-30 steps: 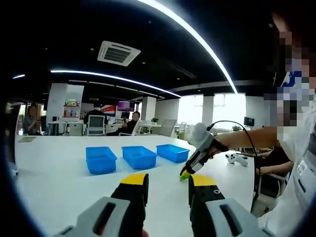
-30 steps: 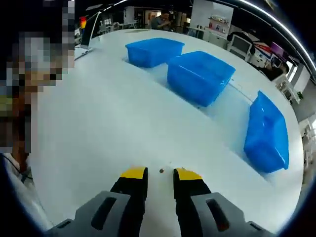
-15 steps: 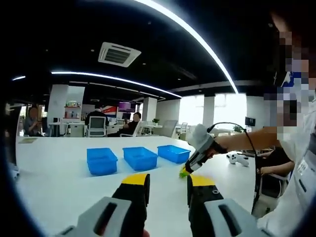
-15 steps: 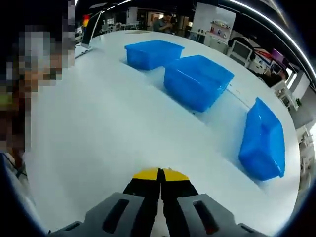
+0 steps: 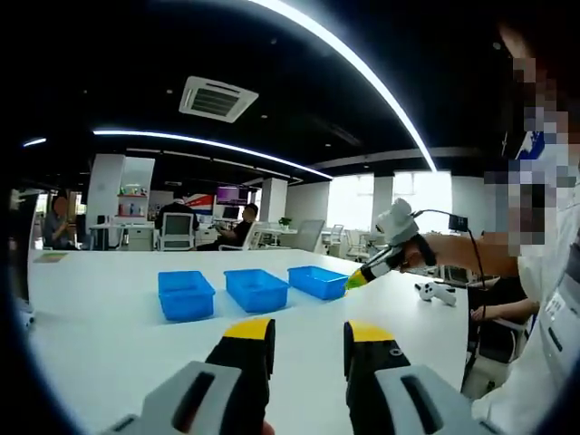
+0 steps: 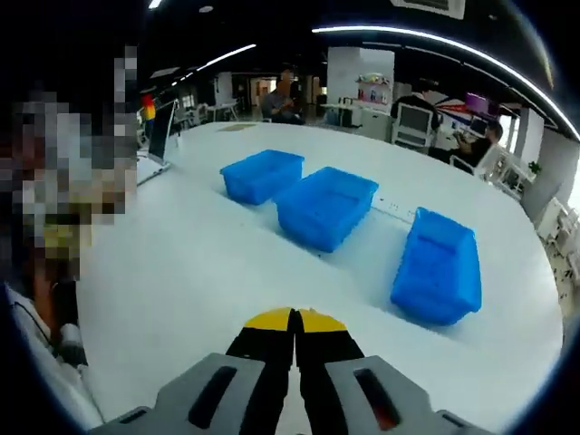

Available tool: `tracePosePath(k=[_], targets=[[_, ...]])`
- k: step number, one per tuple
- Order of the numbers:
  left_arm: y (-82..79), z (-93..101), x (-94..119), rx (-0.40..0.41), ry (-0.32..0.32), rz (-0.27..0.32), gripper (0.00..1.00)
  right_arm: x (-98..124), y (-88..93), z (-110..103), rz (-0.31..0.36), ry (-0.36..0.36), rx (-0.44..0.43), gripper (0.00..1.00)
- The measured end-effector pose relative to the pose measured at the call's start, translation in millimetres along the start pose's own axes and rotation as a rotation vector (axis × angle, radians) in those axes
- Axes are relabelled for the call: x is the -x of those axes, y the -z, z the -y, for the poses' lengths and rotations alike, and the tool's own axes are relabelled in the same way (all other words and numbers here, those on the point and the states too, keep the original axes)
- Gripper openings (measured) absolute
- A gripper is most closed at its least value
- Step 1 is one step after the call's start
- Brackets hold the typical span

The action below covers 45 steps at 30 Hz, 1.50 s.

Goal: Pick up the resistors one by one and place each resistor into its matching bin, sorting the parts by color and model until every resistor is separated into the correct bin for its type

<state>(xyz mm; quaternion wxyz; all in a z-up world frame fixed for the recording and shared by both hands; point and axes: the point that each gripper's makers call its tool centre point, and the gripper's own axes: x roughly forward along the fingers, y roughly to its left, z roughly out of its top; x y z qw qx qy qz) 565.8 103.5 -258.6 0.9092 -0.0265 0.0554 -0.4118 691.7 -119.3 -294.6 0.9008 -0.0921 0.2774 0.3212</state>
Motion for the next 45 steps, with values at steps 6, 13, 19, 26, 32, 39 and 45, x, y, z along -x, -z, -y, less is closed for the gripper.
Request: tracePosePath(k=[6,13,19,26,32,39,45], targets=[[-0.1,2.3,-1,-0.002,0.005,0.000,0.32,47,-11.8,18,0.183,0.093,-0.054,0.03],[1.3,2.9,-3,-0.001,0.005,-0.004,0.32,87,-7.6,63,0.334,0.193,-0.186,0.03],[2.4,1.9,-4,0.000,0.006,-0.008,0.32,83,1.1,83,0.310,0.218,-0.217,0.03],[6.0,1.5,-7,0.004,0.008,-0.015,0.32,49,53.3,60,-0.061,0.123,-0.038,0.14],[9.2,5.9,-9,0.001,0.020,-0.025,0.32,29,74.5,56,-0.308,0.001,0.125,0.16],[10.8,2.6,-8,0.005,0.011,-0.025,0.32,7,82.8,46,-0.493,-0.265,0.842,0.16],[15.8,1.2,-12,0.010,0.014,-0.038,0.32,-4,81.4,44,-0.603,-0.440,1.129,0.07]])
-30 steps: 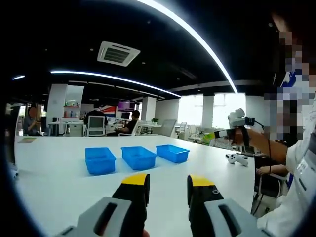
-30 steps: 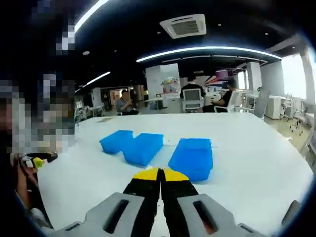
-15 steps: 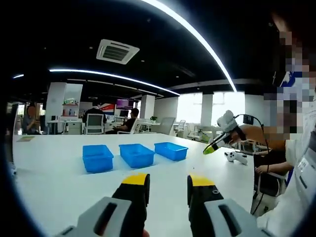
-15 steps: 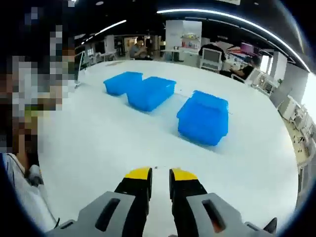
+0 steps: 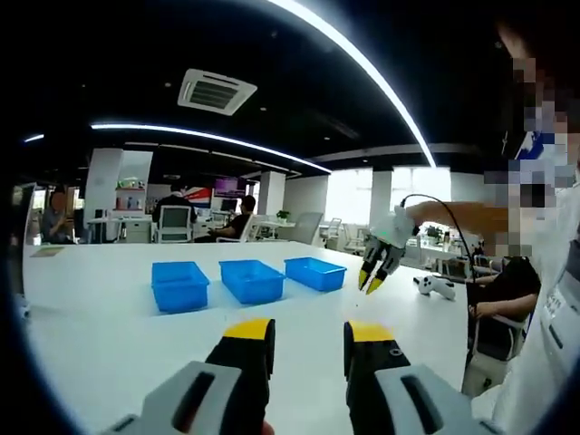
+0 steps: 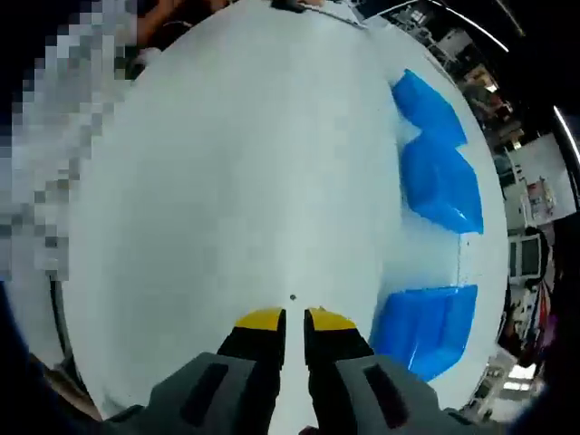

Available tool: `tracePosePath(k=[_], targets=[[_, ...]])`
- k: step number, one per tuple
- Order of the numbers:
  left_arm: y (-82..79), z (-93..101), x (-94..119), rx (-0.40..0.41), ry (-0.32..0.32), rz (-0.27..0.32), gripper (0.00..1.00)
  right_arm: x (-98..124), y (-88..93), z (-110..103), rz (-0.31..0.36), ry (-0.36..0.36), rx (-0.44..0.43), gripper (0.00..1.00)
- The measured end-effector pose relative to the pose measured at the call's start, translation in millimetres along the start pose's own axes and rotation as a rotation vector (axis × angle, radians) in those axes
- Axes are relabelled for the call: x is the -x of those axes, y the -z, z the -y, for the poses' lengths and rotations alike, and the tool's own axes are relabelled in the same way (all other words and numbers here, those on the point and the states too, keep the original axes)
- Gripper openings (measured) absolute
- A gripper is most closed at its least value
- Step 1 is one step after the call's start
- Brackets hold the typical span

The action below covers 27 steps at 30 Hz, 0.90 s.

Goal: Pick up the resistors one by one and place each resistor into its matching bin, sorting the parts by color and model until every resistor is separated into the correct bin for its type

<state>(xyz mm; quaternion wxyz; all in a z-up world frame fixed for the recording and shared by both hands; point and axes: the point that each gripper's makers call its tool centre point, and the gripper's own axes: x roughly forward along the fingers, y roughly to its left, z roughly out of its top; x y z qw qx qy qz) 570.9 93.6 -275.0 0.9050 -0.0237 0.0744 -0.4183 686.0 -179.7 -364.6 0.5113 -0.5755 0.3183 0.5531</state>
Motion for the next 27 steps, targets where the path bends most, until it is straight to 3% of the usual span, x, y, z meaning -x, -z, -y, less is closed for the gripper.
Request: tracePosePath(k=[2,5,15,18,27], targets=[[0.8,-0.7,0,0.001,-0.001,-0.003,0.32,-7,3.2,-10,-0.050,-0.098,0.088,0.07],[2.0,-2.7,0,0.002,-0.006,-0.005,0.32,-19,13.9,-5,-0.125,-0.129,0.159,0.08],[7.1,-14.1,-2,0.020,-0.021,-0.016,0.32,-33,3.2,-10,-0.105,-0.165,0.226,0.08],[8.6,-14.4,-2,0.023,-0.020,-0.022,0.32,-34,2.4,-4,-0.110,-0.169,0.222,0.13],[8.2,-10.7,-1,0.021,-0.022,-0.019,0.32,-36,2.9,-9,-0.140,-0.254,0.221,0.05]])
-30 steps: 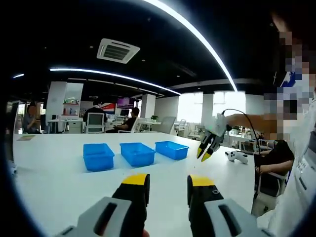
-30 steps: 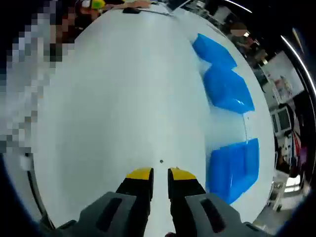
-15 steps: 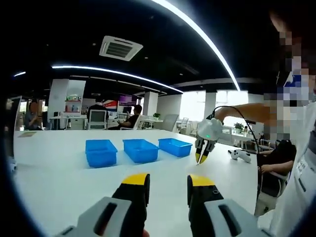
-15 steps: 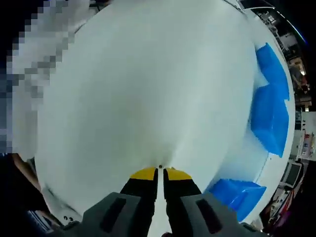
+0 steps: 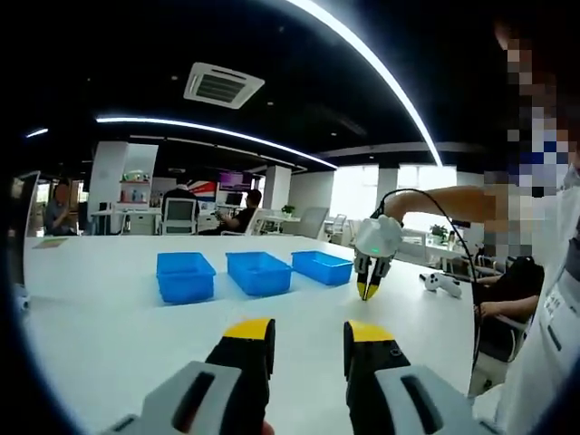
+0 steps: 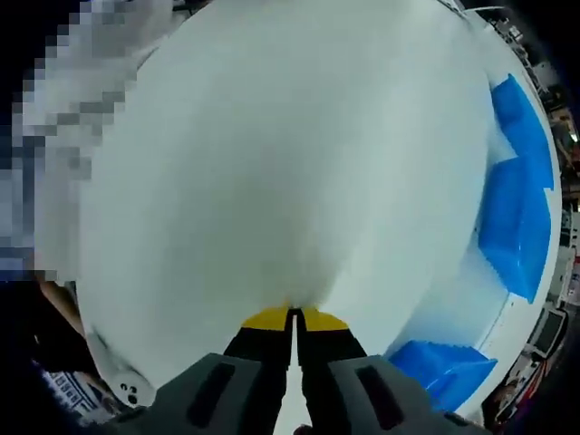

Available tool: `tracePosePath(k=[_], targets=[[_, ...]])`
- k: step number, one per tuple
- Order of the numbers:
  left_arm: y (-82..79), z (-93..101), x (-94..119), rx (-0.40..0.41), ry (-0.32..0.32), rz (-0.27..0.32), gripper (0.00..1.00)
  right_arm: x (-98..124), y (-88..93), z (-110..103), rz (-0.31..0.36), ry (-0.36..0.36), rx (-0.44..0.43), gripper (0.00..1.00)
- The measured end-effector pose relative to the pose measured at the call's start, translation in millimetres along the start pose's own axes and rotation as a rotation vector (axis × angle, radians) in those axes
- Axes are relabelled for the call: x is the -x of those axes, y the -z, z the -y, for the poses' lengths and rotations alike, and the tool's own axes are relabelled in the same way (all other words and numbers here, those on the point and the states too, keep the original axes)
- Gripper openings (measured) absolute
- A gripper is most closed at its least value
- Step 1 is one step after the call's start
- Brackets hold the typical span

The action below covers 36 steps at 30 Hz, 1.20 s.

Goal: Pick up the resistors one by one and place each resistor into its matching bin, sorting the parts by color and model until every resistor is separated into the correct bin for its type

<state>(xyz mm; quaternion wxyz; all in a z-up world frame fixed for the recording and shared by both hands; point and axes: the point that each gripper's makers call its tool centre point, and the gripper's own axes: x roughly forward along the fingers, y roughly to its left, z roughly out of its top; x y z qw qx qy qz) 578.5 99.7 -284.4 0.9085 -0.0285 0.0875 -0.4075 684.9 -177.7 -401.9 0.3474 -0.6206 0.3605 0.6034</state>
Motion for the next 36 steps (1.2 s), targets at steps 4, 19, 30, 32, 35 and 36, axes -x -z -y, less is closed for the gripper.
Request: tracePosePath(k=[4,19,30,32,35,36], targets=[[-1.8,-0.1,2,0.000,-0.001,0.005,0.32,2,3.6,0,0.024,0.003,-0.047,0.04],[-10.5,3.5,4,-0.012,0.012,0.019,0.32,66,-1.1,5,0.327,0.319,-0.231,0.04],[-12.7,11.0,3,-0.020,0.023,0.027,0.32,122,19.2,-4,0.604,0.719,-0.532,0.04],[-12.3,11.3,3,-0.019,0.023,0.027,0.32,133,29.9,1,0.672,0.805,-0.645,0.04],[-10.5,13.2,1,-0.019,0.025,0.023,0.32,147,55.4,14,0.736,0.946,-0.822,0.04],[-10.2,13.5,1,-0.020,0.026,0.022,0.32,150,62.7,19,0.777,0.971,-0.893,0.04]])
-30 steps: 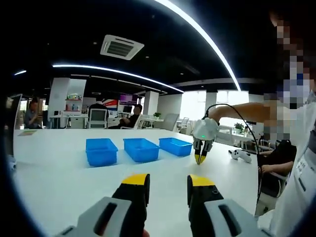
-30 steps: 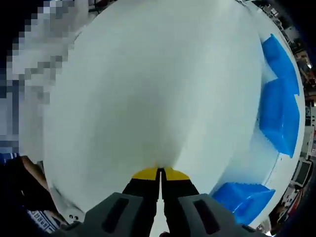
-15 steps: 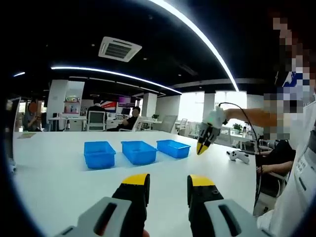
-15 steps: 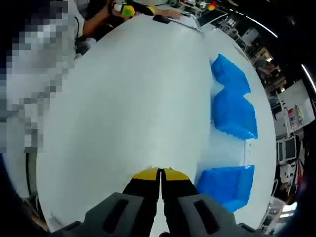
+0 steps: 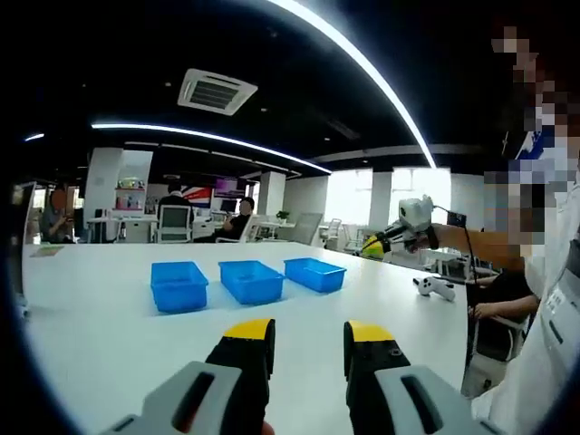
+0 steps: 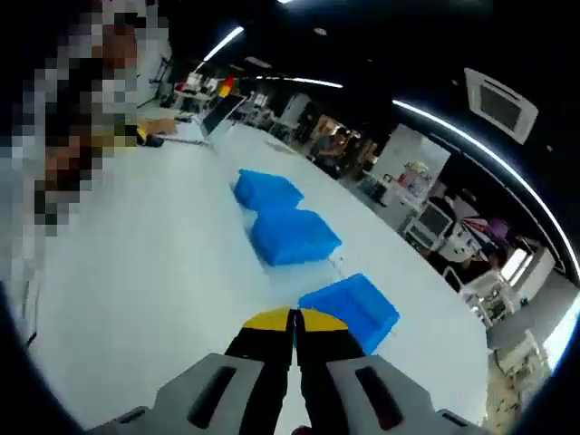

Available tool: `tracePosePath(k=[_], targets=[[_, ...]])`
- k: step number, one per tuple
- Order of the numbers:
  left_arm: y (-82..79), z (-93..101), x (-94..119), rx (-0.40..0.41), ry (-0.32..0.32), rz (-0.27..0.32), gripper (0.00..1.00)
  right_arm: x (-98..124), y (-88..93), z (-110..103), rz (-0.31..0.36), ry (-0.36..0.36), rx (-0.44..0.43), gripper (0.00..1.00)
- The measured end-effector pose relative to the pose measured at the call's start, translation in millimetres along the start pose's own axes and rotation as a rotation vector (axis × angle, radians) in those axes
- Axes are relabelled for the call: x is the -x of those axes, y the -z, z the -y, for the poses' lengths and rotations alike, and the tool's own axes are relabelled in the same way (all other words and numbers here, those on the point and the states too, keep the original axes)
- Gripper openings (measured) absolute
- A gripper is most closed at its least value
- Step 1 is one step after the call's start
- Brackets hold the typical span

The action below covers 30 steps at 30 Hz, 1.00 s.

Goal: Pick up the resistors one by one and place each resistor into its matching bin, sorting the parts by color and model until every resistor is separated into the correct bin for its type

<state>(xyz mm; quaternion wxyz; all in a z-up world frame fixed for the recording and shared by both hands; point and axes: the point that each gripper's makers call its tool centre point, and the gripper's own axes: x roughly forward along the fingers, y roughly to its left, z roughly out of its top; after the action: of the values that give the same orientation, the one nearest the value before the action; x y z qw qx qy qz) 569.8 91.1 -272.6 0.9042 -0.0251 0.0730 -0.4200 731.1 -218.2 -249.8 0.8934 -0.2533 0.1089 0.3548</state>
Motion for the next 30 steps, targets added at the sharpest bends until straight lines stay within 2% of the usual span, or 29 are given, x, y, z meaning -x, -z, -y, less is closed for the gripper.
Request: tracePosePath(k=[2,3,5,9,16,19,21,22,23,24,25,26,27,30], targets=[[-0.1,0.5,0,0.000,0.001,0.000,0.32,-7,1.5,24,0.034,0.093,-0.146,0.04],[-0.1,0.7,0,0.000,0.002,-0.001,0.32,-11,5.5,32,0.030,0.113,-0.210,0.04],[0.0,0.7,1,-0.001,0.000,0.000,0.32,-19,12.4,50,0.032,0.176,-0.290,0.04],[-0.1,-1.1,2,0.001,-0.006,0.000,0.32,-40,30.2,73,0.001,0.217,-0.403,0.04],[-0.4,-3.9,3,0.003,-0.009,0.002,0.32,-70,49.4,87,-0.037,0.264,-0.458,0.05],[-0.8,-6.7,4,0.005,-0.014,0.004,0.32,-80,50.9,96,-0.035,0.267,-0.474,0.05],[0.3,-7.2,4,0.006,-0.016,0.003,0.32,-85,48.9,95,-0.025,0.247,-0.497,0.05],[0.6,-7.7,3,0.007,-0.016,0.003,0.32,-87,45.7,92,-0.005,0.236,-0.535,0.05],[0.8,-7.9,3,0.008,-0.015,0.002,0.32,-88,45.5,87,-0.005,0.235,-0.564,0.09],[0.8,-8.1,3,0.008,-0.015,0.002,0.32,-88,45.1,87,-0.005,0.240,-0.564,0.18],[0.8,-8.3,3,0.008,-0.014,0.002,0.32,-88,43.3,86,0.006,0.237,-0.561,0.34],[0.7,-8.5,2,0.009,-0.014,0.002,0.32,-87,41.6,84,0.016,0.234,-0.559,0.44],[0.7,-8.7,2,0.009,-0.014,0.002,0.32,-87,39.8,83,0.027,0.231,-0.556,0.49],[1.5,-7.1,1,0.008,-0.011,0.000,0.32,-86,38.5,87,0.034,0.238,-0.534,0.43]])
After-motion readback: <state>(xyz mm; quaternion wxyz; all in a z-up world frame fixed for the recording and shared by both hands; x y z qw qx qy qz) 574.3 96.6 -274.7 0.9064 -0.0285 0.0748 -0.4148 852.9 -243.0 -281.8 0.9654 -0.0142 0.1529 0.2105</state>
